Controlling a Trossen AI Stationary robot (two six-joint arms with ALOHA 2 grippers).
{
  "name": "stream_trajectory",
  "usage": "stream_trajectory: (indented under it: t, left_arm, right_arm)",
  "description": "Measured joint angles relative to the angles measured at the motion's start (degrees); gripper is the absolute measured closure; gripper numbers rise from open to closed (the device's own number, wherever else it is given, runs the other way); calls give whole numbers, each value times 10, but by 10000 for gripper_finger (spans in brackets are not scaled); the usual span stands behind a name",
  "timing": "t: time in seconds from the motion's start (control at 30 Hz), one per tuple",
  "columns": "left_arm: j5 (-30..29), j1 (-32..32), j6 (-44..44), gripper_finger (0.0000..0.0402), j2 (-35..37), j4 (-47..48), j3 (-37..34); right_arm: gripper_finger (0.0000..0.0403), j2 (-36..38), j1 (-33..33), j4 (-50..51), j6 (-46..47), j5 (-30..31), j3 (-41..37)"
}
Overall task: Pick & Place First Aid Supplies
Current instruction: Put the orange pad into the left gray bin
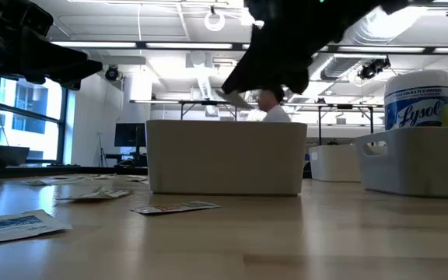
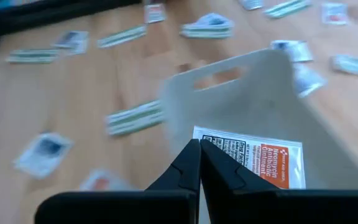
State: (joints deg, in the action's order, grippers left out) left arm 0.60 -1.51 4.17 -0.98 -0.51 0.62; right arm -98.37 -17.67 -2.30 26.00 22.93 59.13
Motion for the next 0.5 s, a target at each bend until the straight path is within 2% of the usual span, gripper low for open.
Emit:
stream_trajectory:
  t: [0.1, 0.23, 0.4, 0.5]
  left_arm:
    - [0, 0, 0, 216, 0, 0, 0]
    - [0, 0, 0, 216, 0, 0, 0]
    - [0, 0, 0, 216, 0, 0, 0]
    - [0, 0, 0, 216, 0, 0, 0]
  right_arm:
    - [402, -5, 22, 28, -32, -3, 31]
    - [402, -39, 34, 102, -68, -4, 111]
    - [402, -104, 56, 245, -67, -11, 226]
    - [402, -137, 74, 296, -66, -41, 269]
